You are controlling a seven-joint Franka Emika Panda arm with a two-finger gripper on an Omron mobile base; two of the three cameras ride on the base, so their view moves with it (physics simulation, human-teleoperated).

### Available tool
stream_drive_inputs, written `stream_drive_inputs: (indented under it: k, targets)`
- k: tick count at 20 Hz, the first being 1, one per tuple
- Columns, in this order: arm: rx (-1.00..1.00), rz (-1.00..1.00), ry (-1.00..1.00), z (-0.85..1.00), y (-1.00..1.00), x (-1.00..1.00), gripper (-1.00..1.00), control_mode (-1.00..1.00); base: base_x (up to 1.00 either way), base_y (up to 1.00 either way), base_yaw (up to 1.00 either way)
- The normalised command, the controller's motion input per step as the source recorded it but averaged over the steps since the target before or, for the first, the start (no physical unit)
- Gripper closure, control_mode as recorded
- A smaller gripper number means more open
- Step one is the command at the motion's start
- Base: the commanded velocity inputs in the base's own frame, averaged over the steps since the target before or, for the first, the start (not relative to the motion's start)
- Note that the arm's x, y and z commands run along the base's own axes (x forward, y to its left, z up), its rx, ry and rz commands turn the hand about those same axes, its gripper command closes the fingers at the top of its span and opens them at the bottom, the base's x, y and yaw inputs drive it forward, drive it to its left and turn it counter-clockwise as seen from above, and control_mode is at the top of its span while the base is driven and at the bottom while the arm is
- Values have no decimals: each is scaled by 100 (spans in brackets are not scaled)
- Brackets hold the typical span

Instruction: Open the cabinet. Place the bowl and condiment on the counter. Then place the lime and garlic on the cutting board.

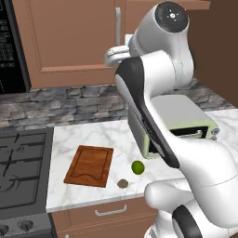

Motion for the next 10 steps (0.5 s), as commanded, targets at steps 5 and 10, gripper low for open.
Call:
stream_drive_inputs:
  k: [5, 10]
  targets:
    - [0, 0, 0, 0, 11, 68, -100, -100, 0, 0, 0]
    - [0, 0, -3, -8, -11, 66, -100, -100, 0, 0, 0]
